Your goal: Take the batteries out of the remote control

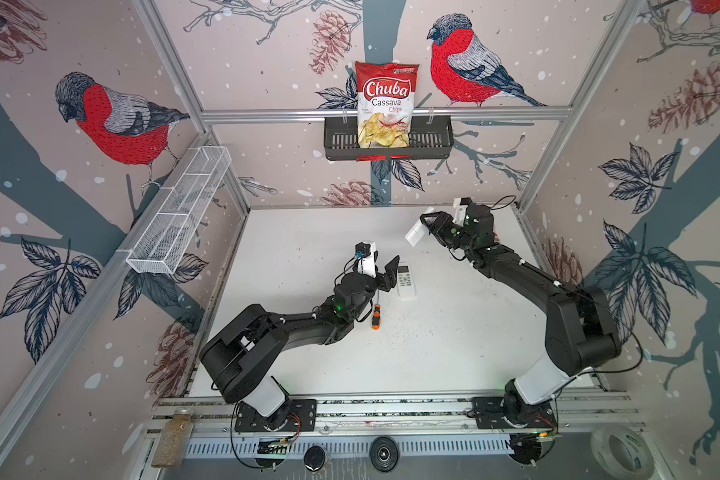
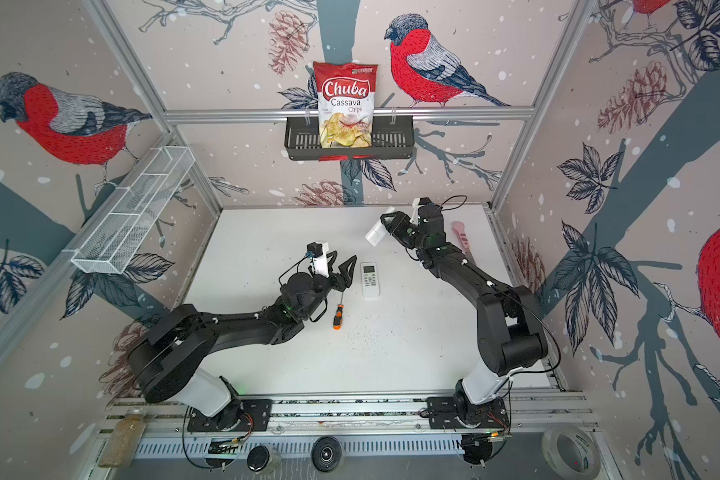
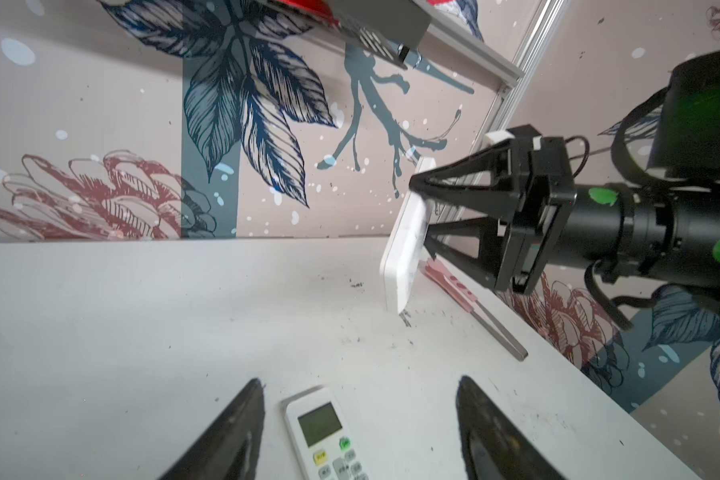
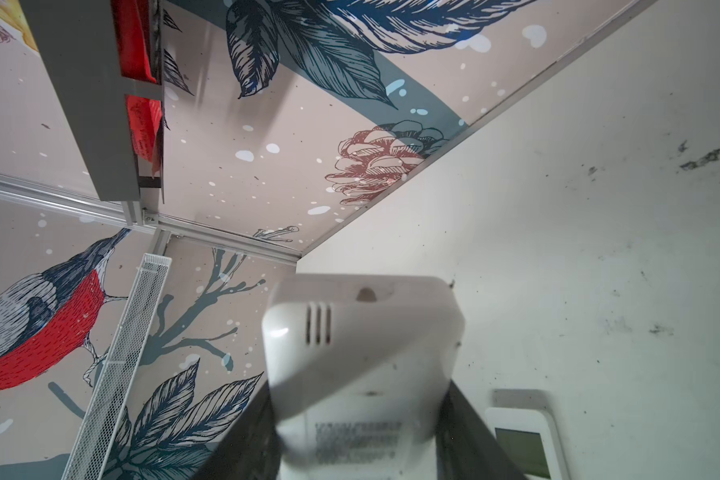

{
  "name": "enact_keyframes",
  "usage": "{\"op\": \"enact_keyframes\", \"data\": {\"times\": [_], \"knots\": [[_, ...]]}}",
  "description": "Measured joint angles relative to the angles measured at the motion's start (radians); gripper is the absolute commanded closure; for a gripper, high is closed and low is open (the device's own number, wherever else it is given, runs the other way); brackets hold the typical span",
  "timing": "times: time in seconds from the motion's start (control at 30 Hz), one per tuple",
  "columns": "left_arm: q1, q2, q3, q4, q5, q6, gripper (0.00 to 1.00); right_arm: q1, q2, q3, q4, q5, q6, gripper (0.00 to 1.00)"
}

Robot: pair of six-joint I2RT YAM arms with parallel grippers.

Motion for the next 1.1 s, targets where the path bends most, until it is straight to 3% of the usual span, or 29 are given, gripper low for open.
{"op": "enact_keyframes", "data": {"times": [0.27,0.47,0.57,0.97,1.1], "knots": [[-0.029,0.163,0.118,0.068,-0.003,0.003,0.34,-0.011,0.002,0.0,0.004,-0.019,-0.003,0.61],[-0.045,0.248,0.179,0.09,-0.034,-0.004,0.48,-0.005,-0.004,-0.011,0.026,-0.029,-0.003,0.61],[-0.045,0.285,0.215,0.104,-0.056,-0.004,0.49,-0.002,-0.02,-0.018,0.024,-0.029,-0.01,0.61],[-0.045,0.351,0.299,0.129,-0.077,-0.019,0.51,0.014,-0.026,-0.026,0.024,-0.024,-0.026,0.63],[-0.045,0.364,0.311,0.129,-0.101,-0.026,0.58,0.024,-0.029,-0.027,0.016,-0.025,-0.026,0.63]]}}
